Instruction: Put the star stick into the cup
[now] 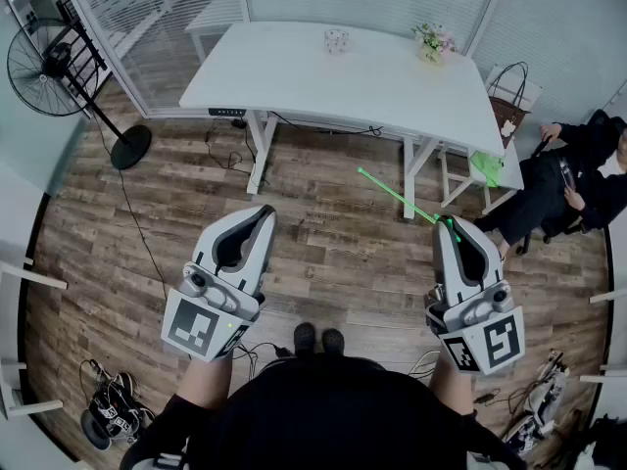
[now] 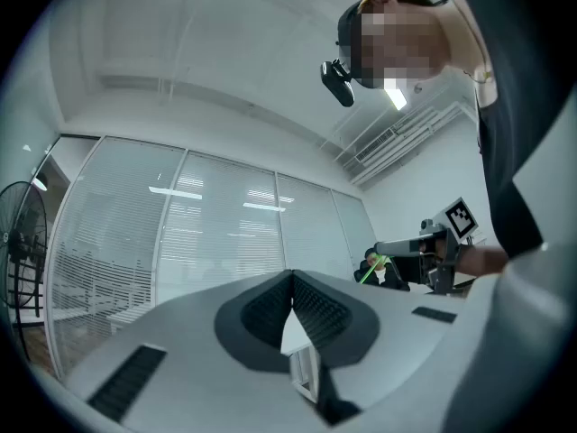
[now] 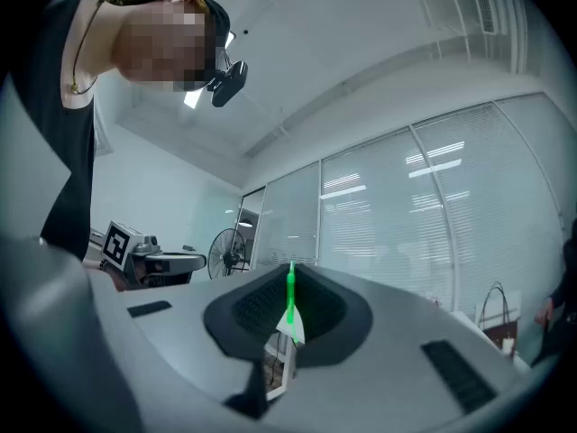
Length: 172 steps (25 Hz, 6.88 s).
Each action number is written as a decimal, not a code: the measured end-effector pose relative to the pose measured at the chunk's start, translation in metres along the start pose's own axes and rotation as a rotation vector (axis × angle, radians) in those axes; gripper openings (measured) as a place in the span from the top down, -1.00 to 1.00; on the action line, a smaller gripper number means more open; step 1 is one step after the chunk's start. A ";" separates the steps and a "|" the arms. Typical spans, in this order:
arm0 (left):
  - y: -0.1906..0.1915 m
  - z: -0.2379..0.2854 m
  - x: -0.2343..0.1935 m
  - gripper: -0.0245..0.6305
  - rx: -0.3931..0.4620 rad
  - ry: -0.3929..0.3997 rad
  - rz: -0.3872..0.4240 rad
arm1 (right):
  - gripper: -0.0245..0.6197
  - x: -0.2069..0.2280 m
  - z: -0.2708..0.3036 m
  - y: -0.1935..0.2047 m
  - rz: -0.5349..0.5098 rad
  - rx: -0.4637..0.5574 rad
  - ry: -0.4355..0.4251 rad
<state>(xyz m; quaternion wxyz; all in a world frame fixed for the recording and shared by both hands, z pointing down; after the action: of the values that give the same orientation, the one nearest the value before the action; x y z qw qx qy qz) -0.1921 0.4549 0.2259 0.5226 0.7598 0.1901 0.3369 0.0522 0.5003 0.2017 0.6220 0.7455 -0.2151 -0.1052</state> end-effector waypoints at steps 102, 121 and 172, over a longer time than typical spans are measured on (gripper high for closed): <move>0.133 0.287 -0.174 0.88 -0.024 -0.051 0.008 | 0.86 0.243 0.290 0.037 0.053 0.054 -0.035; 0.138 0.290 -0.168 0.88 -0.041 -0.113 0.024 | 0.86 0.263 0.294 0.042 0.077 0.079 -0.062; 0.277 0.529 -0.363 0.88 -0.010 0.127 -0.045 | 0.86 0.388 0.544 0.090 0.062 0.055 0.092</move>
<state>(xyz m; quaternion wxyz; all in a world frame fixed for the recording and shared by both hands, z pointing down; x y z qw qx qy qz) -0.0880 -0.2355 0.2483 0.5207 0.7298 0.2382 0.3736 0.1476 -0.1671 0.2209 0.6133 0.7595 -0.2119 -0.0456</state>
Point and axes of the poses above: the fingertips, and each gripper's own axes: z forward along the fingers, x to its right, y out of its underside, the point moved 3 cm from there along -z, backward along the fingers, and after that the axes turned 12 degrees about z, right-handed, at the moved point
